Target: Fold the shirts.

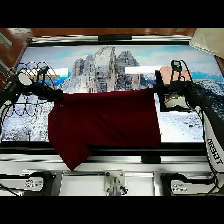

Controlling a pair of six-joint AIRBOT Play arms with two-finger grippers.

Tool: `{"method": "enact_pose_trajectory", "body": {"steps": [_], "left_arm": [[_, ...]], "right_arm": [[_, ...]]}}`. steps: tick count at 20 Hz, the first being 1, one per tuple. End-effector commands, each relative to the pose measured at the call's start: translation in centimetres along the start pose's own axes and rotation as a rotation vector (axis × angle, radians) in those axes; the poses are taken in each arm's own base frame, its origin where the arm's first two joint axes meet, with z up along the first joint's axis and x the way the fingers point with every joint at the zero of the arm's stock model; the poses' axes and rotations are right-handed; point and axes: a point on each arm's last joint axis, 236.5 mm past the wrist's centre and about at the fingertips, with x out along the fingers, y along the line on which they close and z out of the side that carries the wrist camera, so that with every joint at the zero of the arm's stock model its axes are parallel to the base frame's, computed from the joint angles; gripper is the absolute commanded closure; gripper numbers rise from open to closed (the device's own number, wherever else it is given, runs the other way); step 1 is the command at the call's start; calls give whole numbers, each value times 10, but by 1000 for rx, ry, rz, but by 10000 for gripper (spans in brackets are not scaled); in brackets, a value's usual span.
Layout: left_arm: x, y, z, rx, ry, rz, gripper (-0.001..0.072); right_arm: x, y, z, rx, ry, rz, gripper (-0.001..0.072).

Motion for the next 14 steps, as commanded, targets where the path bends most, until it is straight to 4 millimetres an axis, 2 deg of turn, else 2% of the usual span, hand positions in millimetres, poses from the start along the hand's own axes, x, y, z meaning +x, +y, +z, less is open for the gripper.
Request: {"method": "enact_pose_trajectory", "body": {"steps": [1, 3, 5, 6, 7, 8, 9, 11, 13, 14], "left_arm": [[8, 9, -51, 13, 218, 14, 674], [15, 9, -53, -11, 234, 14, 674], [19, 2, -53, -29, 239, -19, 673], [18, -2, -54, -32, 242, -36, 643], [14, -2, -58, -29, 262, -36, 416], [7, -1, -65, -30, 299, -42, 152], [-2, 1, -73, -38, 336, -52, 98], [-26, 9, -85, -78, 371, -65, 99], [-53, 15, -104, -116, 379, -76, 109], [-63, 21, -119, -149, 369, -77, 114]], "right_arm": [[2, -4, -45, -6, 190, 7, 640], [7, -4, -56, 2, 232, 12, 640], [8, -1, -58, 15, 239, 22, 639], [7, 3, -57, 28, 237, 38, 605], [2, 8, -57, 17, 244, 57, 444], [-7, 9, -59, -23, 261, 59, 271], [-19, 6, -64, -65, 292, 46, 246], [-50, -17, -83, -109, 393, -20, 246], [-83, -41, -110, -49, 517, -38, 246], [-99, -50, -126, 1, 568, -19, 246]]}}
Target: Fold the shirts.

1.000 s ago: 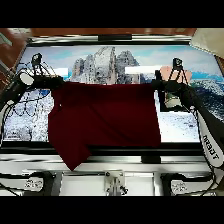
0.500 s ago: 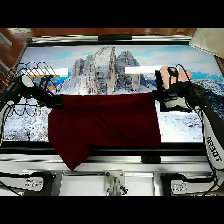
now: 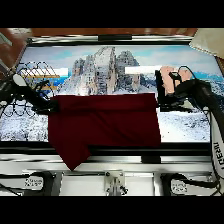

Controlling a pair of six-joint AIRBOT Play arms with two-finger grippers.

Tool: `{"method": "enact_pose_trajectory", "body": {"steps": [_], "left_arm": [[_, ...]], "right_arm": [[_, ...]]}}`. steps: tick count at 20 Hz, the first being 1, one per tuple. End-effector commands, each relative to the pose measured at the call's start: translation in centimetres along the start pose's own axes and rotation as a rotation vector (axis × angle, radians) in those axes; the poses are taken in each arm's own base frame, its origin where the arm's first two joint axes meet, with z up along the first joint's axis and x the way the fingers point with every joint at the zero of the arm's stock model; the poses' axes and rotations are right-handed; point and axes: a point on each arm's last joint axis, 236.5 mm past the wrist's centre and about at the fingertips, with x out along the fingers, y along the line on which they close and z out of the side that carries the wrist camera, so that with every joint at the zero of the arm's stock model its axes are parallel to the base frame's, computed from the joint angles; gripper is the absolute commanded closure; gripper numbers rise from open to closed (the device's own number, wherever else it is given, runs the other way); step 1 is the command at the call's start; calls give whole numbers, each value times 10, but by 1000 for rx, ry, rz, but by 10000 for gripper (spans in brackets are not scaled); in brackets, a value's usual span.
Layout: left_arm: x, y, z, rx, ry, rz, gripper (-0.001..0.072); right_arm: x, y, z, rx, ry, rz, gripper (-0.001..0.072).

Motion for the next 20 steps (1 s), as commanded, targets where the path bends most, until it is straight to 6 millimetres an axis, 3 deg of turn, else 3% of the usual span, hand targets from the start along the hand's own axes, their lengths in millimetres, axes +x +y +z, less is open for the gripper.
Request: {"method": "enact_pose_trajectory", "body": {"steps": [1, 5, 8, 17, 18, 19, 20], "left_arm": [[-18, 13, -59, -83, 35, -40, 116], [29, 10, -141, -162, 57, -139, 115], [60, 6, -171, -177, 93, -168, 115], [100, -12, -168, -191, 57, -223, 126], [101, -12, -165, -189, 47, -213, 227], [102, -11, -162, -201, 36, -206, 336], [102, -10, -159, -220, 26, -200, 382]], "right_arm": [[-30, -28, -73, 89, 202, 37, 245], [-36, -38, -102, 285, 149, 163, 245], [-40, -38, -103, 301, 134, 176, 245], [-41, -34, -99, 310, 120, 193, 245], [-40, -34, -101, 311, 129, 194, 244], [-39, -33, -106, 312, 147, 196, 110], [-33, -30, -116, 318, 177, 204, 40]]}}
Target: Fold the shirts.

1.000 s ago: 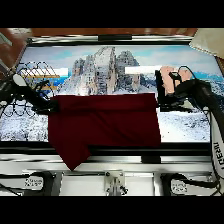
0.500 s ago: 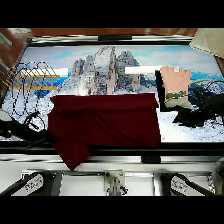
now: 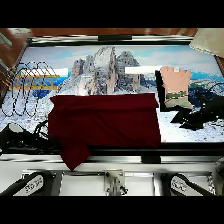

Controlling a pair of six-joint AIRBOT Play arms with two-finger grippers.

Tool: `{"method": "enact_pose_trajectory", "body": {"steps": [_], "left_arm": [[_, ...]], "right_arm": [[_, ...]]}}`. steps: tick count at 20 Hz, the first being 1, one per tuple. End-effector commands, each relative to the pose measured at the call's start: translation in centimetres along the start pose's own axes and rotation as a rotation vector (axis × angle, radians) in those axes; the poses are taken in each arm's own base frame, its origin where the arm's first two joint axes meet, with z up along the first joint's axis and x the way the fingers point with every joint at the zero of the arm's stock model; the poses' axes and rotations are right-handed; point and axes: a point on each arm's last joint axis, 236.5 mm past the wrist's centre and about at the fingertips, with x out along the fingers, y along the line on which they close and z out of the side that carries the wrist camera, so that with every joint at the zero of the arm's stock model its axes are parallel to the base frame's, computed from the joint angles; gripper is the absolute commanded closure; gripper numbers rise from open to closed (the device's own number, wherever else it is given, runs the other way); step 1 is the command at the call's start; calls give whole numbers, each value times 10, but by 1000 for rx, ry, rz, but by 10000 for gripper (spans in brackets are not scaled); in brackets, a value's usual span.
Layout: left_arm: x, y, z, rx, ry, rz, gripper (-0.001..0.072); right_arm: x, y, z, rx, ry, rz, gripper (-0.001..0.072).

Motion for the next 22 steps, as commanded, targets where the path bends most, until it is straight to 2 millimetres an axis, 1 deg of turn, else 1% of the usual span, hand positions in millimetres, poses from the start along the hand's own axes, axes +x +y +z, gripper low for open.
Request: {"method": "enact_pose_trajectory", "body": {"steps": [1, 2, 3, 5, 6, 7, 8, 10, 13, 16, 17, 18, 19, 20, 22], "left_arm": [[5, 2, 8, -22, -36, 15, 520], [5, 2, 8, -22, -35, 15, 645], [5, 1, 8, -21, -34, 14, 672], [4, 0, 7, -19, -33, 11, 673], [3, -1, 7, -20, -35, 6, 673], [3, -3, 8, -21, -39, 0, 672], [3, -5, 8, -22, -41, -6, 673], [3, -9, 7, -27, -35, -26, 673], [3, -11, 5, -24, -27, -32, 673], [2, -10, 6, 3, -30, -31, 672], [1, -11, 7, 11, -32, -31, 672], [-1, -11, 9, 22, -40, -29, 672], [-5, -13, 15, 39, -55, -26, 672], [-12, -15, 22, 64, -72, -23, 672], [-35, -24, 42, 148, -124, -13, 673]], "right_arm": [[17, -3, -24, 26, 77, 11, 40], [30, -5, -42, 47, 127, 24, 39], [43, -2, -61, 68, 180, 53, 40], [63, 9, -90, 83, 252, 121, 40], [71, 13, -100, 74, 277, 129, 40], [78, 15, -105, 60, 287, 123, 39], [84, 18, -106, 41, 281, 114, 40], [94, 26, -96, -6, 240, 93, 40], [104, 34, -83, -26, 184, 62, 40], [109, 41, -82, -52, 178, 52, 42], [110, 43, -82, -56, 177, 53, 140], [110, 45, -81, -52, 174, 61, 312], [109, 45, -80, -52, 172, 62, 534], [108, 46, -79, -59, 169, 64, 639], [100, 52, -69, -118, 150, 79, 639]]}}
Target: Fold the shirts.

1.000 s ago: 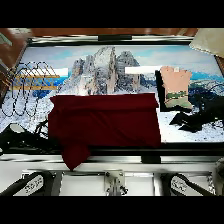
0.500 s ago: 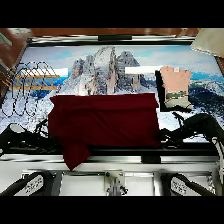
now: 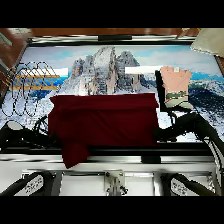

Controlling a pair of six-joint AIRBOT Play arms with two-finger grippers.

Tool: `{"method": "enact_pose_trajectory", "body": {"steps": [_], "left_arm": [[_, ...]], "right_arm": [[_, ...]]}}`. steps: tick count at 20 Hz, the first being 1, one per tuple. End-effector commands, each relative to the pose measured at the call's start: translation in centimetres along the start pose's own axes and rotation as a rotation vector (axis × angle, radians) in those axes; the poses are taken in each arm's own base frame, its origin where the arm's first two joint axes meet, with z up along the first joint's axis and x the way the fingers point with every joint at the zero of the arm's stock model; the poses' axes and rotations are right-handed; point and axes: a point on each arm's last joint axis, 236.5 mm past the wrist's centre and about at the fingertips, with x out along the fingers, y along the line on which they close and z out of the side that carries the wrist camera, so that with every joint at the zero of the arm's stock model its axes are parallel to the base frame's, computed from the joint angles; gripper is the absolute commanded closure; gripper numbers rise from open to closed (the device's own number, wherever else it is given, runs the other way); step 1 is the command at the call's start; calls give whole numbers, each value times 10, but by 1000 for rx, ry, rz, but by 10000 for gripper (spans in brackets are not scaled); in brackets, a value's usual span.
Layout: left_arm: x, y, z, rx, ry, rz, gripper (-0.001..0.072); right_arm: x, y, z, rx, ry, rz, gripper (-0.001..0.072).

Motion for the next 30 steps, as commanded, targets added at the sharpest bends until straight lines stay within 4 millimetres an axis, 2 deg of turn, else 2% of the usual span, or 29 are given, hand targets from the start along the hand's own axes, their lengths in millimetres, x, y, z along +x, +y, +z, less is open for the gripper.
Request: {"method": "enact_pose_trajectory", "body": {"steps": [1, 2, 5, 8, 12, 15, 18, 21, 22, 23, 24, 26, 28, 29, 30], "left_arm": [[-34, -13, 35, 130, -88, 18, 673], [-51, -18, 55, 161, -147, 34, 673], [-90, -32, 108, 219, -294, 67, 674], [-91, -38, 149, 194, -292, 39, 674], [-101, -59, 221, 137, -382, -85, 675], [-103, -66, 258, 124, -402, -105, 674], [-79, -67, 272, 106, -358, -113, 673], [-53, -59, 271, 59, -301, -120, 651], [-51, -58, 271, 58, -297, -120, 505], [-52, -58, 271, 59, -299, -120, 217], [-56, -60, 270, 63, -300, -122, -4], [-71, -62, 269, 78, -307, -127, -6], [-88, -66, 266, 96, -306, -136, -6], [-95, -69, 263, 109, -298, -141, -6], [-100, -72, 259, 117, -290, -145, -6]], "right_arm": [[-16, 13, 18, -69, -42, 17, 640], [-27, 17, 34, -89, -87, 10, 640], [-68, 26, 103, -94, -323, -20, 641], [-89, 29, 153, -60, -439, -20, 642], [-82, 31, 200, -45, -442, -5, 641], [-65, 46, 234, -77, -464, -11, 641], [-45, 54, 261, -58, -498, -16, 640], [-34, 54, 267, -41, -508, -18, 633], [-34, 55, 266, -44, -505, -17, 516], [-37, 57, 263, -58, -494, -18, 223], [-43, 57, 259, -97, -470, -29, 150], [-61, 48, 251, -142, -448, -83, 131], [-79, 29, 245, -142, -446, -158, 120], [-80, 20, 242, -131, -435, -191, 120], [-77, 12, 240, -130, -414, -215, 65]]}}
